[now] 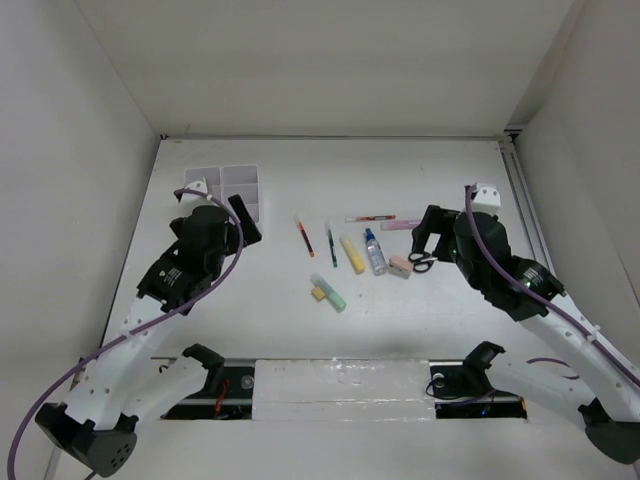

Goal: Sort the stationery into containers
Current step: Pick up the pen from the center of the board.

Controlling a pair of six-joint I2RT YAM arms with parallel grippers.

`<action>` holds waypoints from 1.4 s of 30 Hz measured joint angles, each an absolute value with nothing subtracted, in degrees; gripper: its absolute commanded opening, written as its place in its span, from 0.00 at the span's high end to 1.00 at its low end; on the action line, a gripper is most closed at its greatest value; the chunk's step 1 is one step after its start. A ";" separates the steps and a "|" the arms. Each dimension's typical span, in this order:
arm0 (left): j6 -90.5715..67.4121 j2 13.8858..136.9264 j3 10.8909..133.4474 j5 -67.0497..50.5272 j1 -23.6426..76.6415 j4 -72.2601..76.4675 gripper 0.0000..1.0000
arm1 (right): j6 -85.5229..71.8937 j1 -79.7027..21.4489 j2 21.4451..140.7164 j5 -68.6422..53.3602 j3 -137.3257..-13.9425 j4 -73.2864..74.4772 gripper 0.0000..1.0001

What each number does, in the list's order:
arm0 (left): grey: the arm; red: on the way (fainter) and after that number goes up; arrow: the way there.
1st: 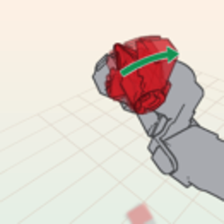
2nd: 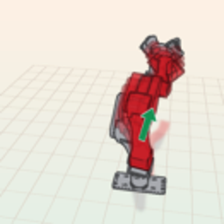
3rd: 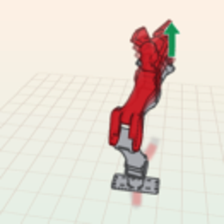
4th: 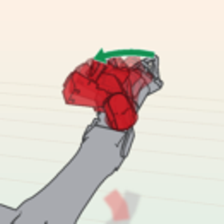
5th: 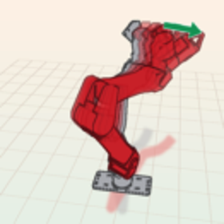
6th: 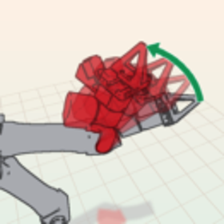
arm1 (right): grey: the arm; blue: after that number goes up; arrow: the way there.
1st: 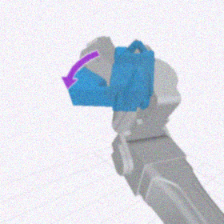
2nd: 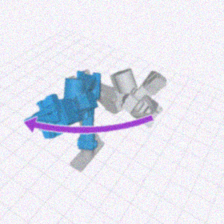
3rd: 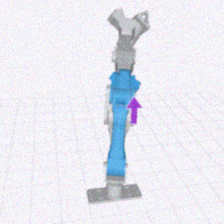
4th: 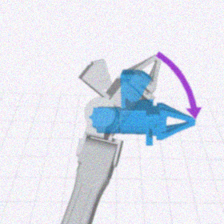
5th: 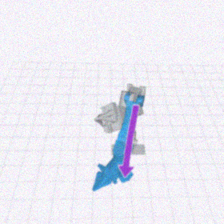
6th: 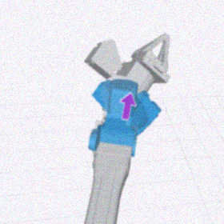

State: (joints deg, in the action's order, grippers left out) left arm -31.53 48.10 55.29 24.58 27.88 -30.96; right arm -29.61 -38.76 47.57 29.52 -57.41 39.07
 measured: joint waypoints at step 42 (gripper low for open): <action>-49.54 97.06 77.21 21.96 35.27 -29.43 0.01 | -27.33 -38.70 45.82 21.54 -57.17 37.39 0.00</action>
State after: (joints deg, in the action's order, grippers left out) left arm -49.54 97.06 77.21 21.96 35.27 -29.43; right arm -27.33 -38.70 45.82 21.54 -57.17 37.39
